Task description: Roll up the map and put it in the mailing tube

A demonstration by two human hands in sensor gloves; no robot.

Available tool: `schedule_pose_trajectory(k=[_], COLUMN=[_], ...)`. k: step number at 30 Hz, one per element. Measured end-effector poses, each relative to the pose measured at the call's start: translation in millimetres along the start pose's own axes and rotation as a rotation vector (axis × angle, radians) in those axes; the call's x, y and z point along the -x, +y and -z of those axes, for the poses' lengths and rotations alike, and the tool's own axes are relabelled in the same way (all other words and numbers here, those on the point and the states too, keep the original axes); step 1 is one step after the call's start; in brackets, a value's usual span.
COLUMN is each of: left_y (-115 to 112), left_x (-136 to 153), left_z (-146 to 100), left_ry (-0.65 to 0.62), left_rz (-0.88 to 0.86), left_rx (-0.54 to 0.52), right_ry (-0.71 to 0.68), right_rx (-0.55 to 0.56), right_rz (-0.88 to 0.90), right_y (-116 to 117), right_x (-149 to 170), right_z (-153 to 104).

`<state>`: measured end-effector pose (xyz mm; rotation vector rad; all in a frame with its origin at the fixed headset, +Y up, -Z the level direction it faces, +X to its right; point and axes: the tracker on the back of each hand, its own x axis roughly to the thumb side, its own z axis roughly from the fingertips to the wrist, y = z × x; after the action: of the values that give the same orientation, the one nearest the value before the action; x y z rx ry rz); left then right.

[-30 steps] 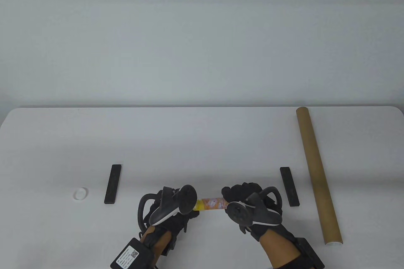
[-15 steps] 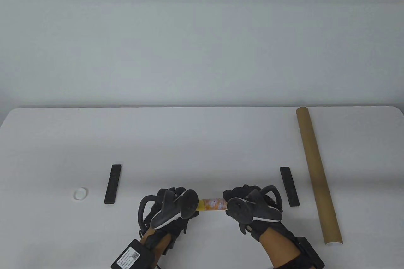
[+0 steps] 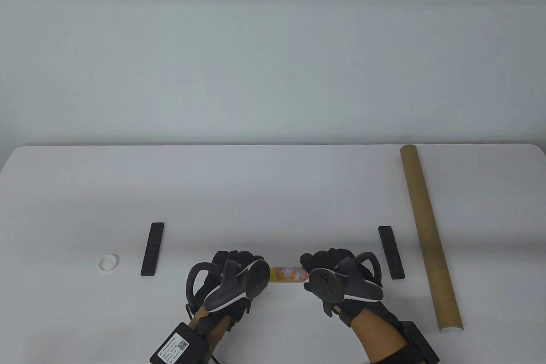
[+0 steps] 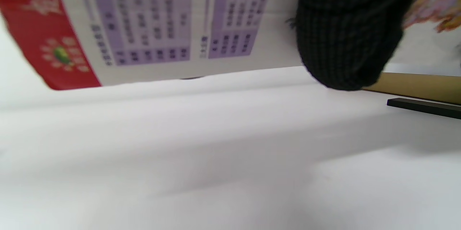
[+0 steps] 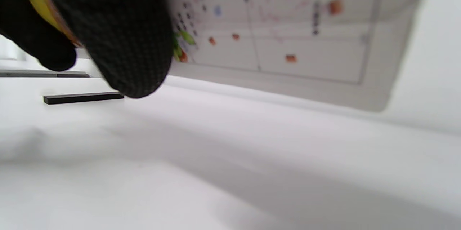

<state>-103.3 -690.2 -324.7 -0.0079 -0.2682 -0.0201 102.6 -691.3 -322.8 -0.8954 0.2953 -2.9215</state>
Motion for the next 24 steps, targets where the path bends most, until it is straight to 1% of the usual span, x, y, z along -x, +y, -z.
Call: schedule_pose_trajectory(k=[3, 5, 9, 11, 14, 15, 19, 21, 24], left_y=[-3, -6, -6, -7, -4, -2, 4, 6, 5], left_x=[7, 9, 9, 6, 1, -1, -8, -9, -9], left_z=[5, 6, 6, 4, 0, -2, -10, -10, -9], left_ry=[0.015, 0.013, 0.003, -0.031, -0.051, -0.052, -0.055, -0.063, -0.065], left_rz=[-0.102, -0.132, -0.123, -0.083, 0.030, 0.055, 0.170, 0.180, 0.156], left_rx=[0.136, 0.180, 0.185, 0.122, 0.012, -0.019, -0.204, -0.232, -0.193], right_ry=[-0.017, -0.024, -0.027, -0.024, -0.005, 0.000, 0.026, 0.025, 0.022], right_rx=[0.031, 0.021, -0.023, -0.050, -0.078, -0.093, -0.135, -0.134, -0.145], right_rz=[-0.062, -0.062, -0.007, 0.012, 0.074, 0.107, 0.258, 0.272, 0.264], right_y=[-1, -1, 1, 2, 5, 6, 7, 7, 8], right_x=[-4, -5, -4, -2, 2, 4, 13, 14, 14], right_z=[-1, 0, 2, 3, 4, 5, 5, 5, 4])
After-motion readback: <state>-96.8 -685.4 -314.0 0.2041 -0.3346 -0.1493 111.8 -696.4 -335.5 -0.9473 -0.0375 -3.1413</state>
